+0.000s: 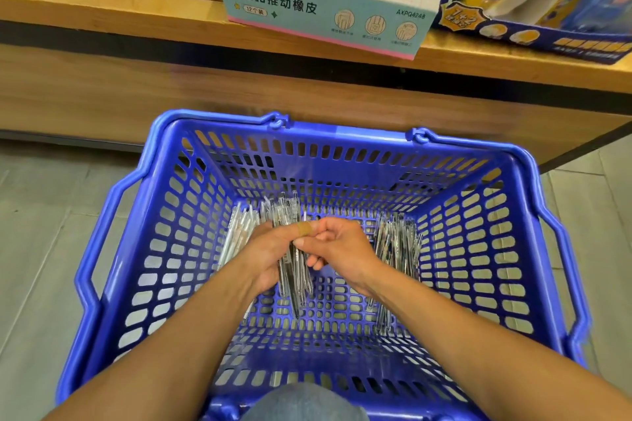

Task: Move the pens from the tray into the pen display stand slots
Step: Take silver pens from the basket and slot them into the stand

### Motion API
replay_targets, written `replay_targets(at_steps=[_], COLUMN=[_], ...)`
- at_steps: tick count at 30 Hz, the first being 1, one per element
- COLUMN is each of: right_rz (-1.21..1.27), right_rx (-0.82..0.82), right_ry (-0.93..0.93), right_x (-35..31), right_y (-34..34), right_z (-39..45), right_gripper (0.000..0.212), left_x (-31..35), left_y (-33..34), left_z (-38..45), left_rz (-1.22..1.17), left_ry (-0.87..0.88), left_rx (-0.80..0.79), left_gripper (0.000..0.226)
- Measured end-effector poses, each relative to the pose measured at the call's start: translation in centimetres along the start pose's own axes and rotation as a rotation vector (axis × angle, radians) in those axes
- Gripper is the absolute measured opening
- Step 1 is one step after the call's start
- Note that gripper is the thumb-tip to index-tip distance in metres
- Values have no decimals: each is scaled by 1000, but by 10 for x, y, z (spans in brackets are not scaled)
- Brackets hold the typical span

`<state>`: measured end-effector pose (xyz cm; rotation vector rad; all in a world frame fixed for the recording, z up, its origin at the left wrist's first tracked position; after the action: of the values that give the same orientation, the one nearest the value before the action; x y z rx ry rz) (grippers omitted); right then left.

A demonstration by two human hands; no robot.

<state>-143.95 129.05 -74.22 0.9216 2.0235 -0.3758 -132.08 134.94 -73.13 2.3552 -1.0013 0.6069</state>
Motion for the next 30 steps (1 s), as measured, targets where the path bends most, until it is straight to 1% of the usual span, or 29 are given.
replay_targets(at_steps=[4, 5, 7, 8, 9, 11, 12, 13, 15, 20, 22, 25, 30], right_rz=[71, 77, 20, -78, -258, -717, -873, -953, -1013, -1128, -1155, -1152, -1235], right_rx=[-46, -17, 134, 238, 346, 488, 530, 555, 583, 579, 573, 571, 547], right_ry=[66, 90, 158, 198, 237, 297, 314, 319, 286, 233, 258, 317, 368], right_x=[4, 7, 18, 26, 33, 45, 49, 52, 57, 70, 68, 66, 61], right_y=[-10, -16, -33, -44, -56, -78, -85, -90, -95, -95, -95, -95, -89], right_z=[5, 8, 13, 15, 15, 12, 10, 9, 8, 10, 12, 16, 19], right_gripper=[20, 19, 15, 12, 11, 11, 19, 29, 38, 31, 29, 18, 18], left_x=[0, 0, 0, 0, 0, -2, -3, -4, -5, -3, -3, -4, -5], left_y=[-2, -3, -5, -5, -5, -6, -6, -6, -5, -5, -5, -6, -6], left_z=[3, 4, 7, 7, 8, 9, 9, 9, 9, 9, 9, 8, 9], left_rz=[12, 12, 12, 13, 14, 29, 32, 31, 23, 9, 20, 47, 61], left_ry=[3, -3, -14, -17, -19, -29, -35, -40, -38, -33, -37, -40, -40], left_rx=[53, 67, 86, 86, 80, 64, 58, 53, 51, 60, 62, 64, 75], left_gripper=[63, 57, 53, 54, 55, 57, 58, 58, 58, 71, 67, 56, 51])
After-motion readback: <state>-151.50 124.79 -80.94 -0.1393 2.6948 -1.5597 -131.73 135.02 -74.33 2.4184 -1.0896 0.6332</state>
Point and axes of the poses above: each hand's wrist, its own z-axis towards the middle knuckle, its own y-axis out of the palm, x = y × z, the point moved 2 cm from there along z, towards the middle knuckle, and after that the axes turned 3 degrees about y, right-handed, at the moved point
